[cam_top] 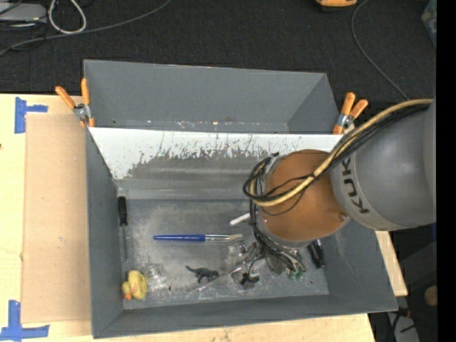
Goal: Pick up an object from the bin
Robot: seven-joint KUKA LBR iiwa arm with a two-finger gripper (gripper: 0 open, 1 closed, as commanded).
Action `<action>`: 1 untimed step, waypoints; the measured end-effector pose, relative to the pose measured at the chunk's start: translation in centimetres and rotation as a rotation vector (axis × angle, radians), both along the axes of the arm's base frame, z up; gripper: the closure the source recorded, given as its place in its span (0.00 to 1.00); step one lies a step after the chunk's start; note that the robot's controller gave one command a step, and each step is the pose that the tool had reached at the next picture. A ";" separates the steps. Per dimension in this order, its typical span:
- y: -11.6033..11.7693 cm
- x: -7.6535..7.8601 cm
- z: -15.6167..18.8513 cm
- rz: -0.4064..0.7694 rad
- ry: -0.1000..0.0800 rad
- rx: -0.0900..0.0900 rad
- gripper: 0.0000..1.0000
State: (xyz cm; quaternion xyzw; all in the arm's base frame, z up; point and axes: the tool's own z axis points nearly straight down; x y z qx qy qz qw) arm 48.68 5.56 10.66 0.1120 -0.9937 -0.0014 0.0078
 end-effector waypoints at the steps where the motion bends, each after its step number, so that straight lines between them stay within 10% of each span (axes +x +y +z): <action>1: 0.0 0.0 3.5 -0.002 0.001 0.000 1.00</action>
Offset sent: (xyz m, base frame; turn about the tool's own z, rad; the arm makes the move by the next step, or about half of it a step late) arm 0.0008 0.0004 0.0236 0.0012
